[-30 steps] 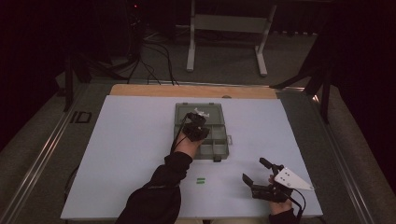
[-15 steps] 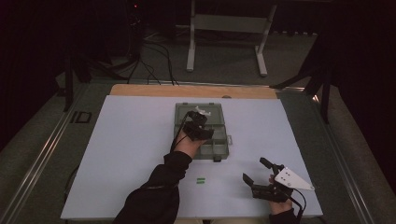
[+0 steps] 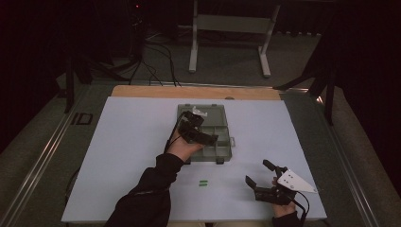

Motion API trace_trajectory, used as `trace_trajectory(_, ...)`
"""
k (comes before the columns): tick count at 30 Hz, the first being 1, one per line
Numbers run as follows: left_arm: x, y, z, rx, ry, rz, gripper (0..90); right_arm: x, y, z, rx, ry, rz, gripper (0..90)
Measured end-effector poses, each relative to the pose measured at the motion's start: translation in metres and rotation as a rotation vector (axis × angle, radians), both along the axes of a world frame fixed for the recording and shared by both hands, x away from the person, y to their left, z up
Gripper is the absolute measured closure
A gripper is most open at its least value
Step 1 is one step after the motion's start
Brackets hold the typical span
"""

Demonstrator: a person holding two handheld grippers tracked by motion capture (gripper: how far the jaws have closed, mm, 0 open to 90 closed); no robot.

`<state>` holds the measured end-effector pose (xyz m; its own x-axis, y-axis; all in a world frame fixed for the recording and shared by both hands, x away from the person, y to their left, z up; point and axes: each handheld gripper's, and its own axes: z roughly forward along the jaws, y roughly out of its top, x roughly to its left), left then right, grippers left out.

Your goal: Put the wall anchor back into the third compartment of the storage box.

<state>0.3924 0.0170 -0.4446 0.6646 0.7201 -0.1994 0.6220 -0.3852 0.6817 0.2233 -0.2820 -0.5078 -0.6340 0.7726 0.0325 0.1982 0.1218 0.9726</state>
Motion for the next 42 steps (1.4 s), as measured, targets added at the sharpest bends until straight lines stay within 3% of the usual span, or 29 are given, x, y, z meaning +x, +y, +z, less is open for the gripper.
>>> trace_trajectory(9,-0.015,0.014,0.009,-0.061,-0.015,-0.069,0.0,0.0,0.0,0.001,-0.002,-0.004,-0.002,9.7)
trace_trajectory(24,-0.05,0.034,0.019,-0.083,-0.062,-0.179,0.0,-0.001,0.001,0.002,-0.002,-0.006,0.003,9.7)
trace_trajectory(30,-0.063,0.038,0.018,-0.079,-0.069,-0.223,0.0,-0.001,0.001,0.002,-0.002,-0.004,0.008,9.7)
trace_trajectory(42,-0.089,0.044,0.008,-0.127,-0.092,-0.33,1.1,-0.001,0.003,0.001,-0.006,-0.002,0.018,9.7)
